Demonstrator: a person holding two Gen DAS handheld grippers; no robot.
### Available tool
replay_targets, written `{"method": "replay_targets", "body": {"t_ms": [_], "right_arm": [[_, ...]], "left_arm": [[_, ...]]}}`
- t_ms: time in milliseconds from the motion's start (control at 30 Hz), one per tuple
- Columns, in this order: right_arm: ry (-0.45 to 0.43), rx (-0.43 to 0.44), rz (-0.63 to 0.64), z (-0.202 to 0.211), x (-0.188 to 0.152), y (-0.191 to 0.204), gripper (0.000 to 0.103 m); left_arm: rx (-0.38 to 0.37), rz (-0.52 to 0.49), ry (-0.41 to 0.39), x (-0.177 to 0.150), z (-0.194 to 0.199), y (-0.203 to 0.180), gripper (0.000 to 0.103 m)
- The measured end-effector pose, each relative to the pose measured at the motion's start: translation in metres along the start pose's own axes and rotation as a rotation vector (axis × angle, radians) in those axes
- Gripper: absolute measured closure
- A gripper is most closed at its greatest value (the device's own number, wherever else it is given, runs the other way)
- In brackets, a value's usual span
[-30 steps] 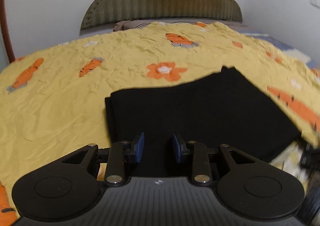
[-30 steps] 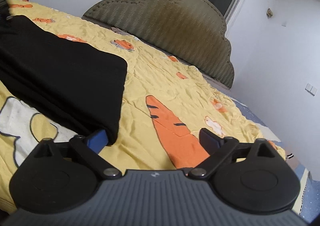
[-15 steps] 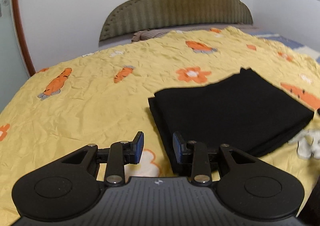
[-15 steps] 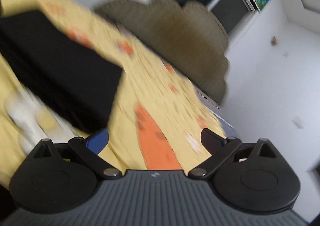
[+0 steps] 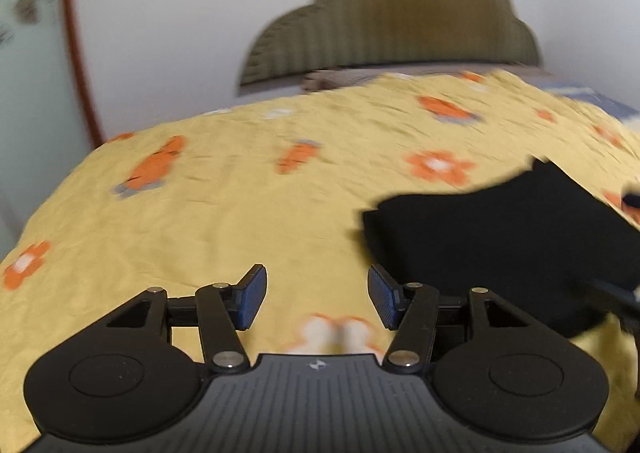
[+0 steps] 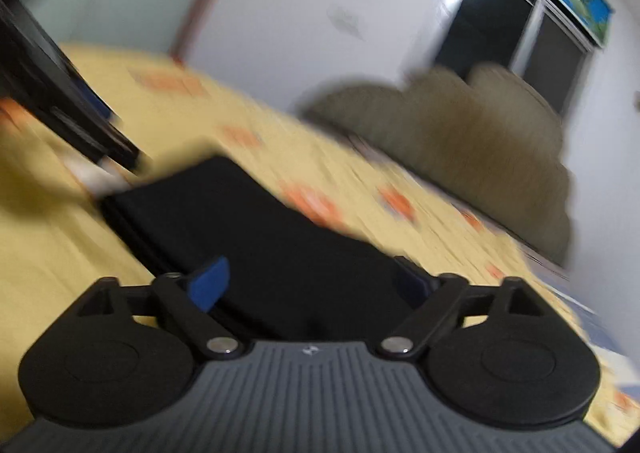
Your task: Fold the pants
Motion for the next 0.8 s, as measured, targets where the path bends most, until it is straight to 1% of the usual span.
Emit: {"method": "replay_targets", "body": {"t_ms": [33,67,100,167,200,233,300,400,500,567,667,700,800], "right_arm": [[-0.047,0.06,0.002,0.006,0.01,0.009,0.037],[-0.066,0.086,0.029,0.008,0.016,0.02,0.05],[-0.074,0.103,0.063,0.007,0.019,0.03,0.055],[-0.055,0.164,0.156,-0.004,0.02,0.058,0.076],[-0.04,0.183,0.194,-0.01,0.019,0.067,0.079],[-0.034,0.199,0.23,-0.012,0.018,0.077,0.082],[-0.031,0.231,0.27,-0.013,0.018,0.093,0.082],[-0.003,0.266,0.301,-0.019,0.016,0.104,0.082],[0.004,0.264,0.317,-0.021,0.013,0.107,0.082],[0.012,0.266,0.322,-0.022,0.018,0.114,0.086],[0.004,0.24,0.359,-0.026,0.018,0.113,0.092],[-0.002,0.232,0.358,-0.028,0.019,0.114,0.092],[-0.013,0.233,0.283,-0.029,0.027,0.108,0.093]], "left_arm": [[-0.013,0.039,0.012,0.002,-0.001,0.008,0.049],[-0.034,0.077,0.025,0.003,-0.002,0.014,0.049],[-0.059,0.118,0.038,0.004,-0.004,0.019,0.049],[-0.106,0.175,0.068,0.003,-0.006,0.024,0.049],[-0.125,0.188,0.082,0.001,-0.008,0.025,0.049],[-0.134,0.193,0.094,-0.001,-0.009,0.025,0.049],[-0.131,0.186,0.106,-0.004,-0.012,0.024,0.049],[-0.135,0.18,0.11,-0.004,-0.013,0.019,0.049],[-0.15,0.184,0.115,-0.002,-0.013,0.014,0.049],[-0.145,0.18,0.104,0.002,-0.011,0.012,0.049],[-0.134,0.182,0.079,0.009,-0.005,0.013,0.049],[-0.135,0.186,0.075,0.011,-0.004,0.014,0.049],[-0.152,0.195,0.078,0.013,-0.005,0.012,0.049]]}}
Point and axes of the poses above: each gripper's, at about its wrist camera, not at the fingertips, and z roughly against the way its jaws point, y to its left, x to its top, the point moved 6 cm from there along -z, roughly the way its jaws point, and after that the axes turned 2 degrees about y, right-handed, at the moved point
